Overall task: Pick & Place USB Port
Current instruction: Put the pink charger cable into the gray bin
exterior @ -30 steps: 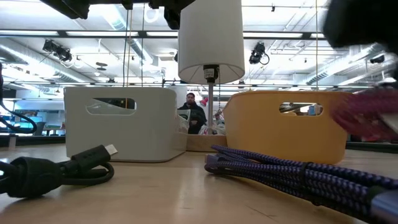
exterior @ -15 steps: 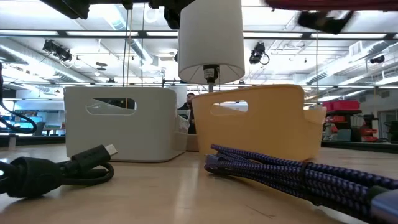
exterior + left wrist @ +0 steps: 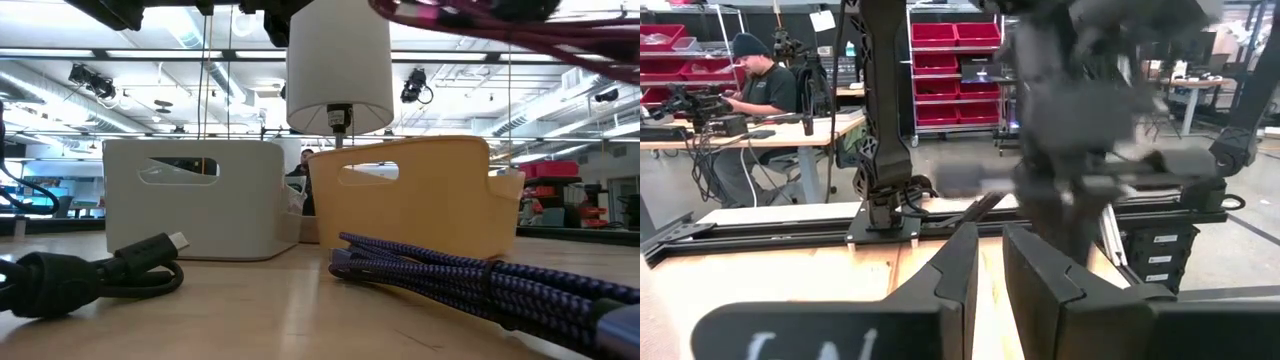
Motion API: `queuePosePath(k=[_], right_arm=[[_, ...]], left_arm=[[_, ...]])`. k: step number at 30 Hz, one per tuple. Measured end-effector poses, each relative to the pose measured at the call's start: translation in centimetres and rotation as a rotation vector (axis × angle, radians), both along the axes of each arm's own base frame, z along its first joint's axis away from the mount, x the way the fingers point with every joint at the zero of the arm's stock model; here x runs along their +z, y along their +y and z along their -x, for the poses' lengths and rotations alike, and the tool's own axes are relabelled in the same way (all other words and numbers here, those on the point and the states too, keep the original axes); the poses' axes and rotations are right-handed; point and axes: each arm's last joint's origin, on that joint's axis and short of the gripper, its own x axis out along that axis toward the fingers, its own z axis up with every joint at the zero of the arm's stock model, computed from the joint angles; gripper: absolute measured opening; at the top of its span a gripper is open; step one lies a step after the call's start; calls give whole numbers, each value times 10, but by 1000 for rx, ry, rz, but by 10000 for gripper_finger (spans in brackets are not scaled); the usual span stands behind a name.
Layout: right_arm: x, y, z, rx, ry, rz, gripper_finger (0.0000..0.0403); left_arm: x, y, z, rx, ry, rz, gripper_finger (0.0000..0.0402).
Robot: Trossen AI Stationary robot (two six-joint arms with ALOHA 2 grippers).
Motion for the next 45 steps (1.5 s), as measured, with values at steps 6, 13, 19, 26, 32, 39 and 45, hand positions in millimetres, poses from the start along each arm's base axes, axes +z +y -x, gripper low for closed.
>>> queuePosePath(k=[6, 13, 19, 26, 32, 39, 45], right_arm=[[39, -16, 28, -151, -182, 141, 0], [69, -23, 56, -254, -485, 227, 0], [76, -23, 57, -222, -702, 267, 0], [67, -30, 44, -90, -880, 269, 0], [65, -41, 34, -45, -902, 239, 0], [60, -50, 23, -30, -887, 227, 0], [52, -55, 8, 8, -898, 185, 0]], left_arm=[[0, 0, 0, 0, 0, 0, 57], [6, 0, 1, 0, -60, 20, 57], [12, 0, 1, -4, -117, 67, 57], [14, 0, 2, -42, -138, 103, 57], [14, -1, 2, -59, -140, 94, 58], [14, -1, 2, -58, -139, 85, 111], [15, -1, 2, -59, -147, 90, 170]])
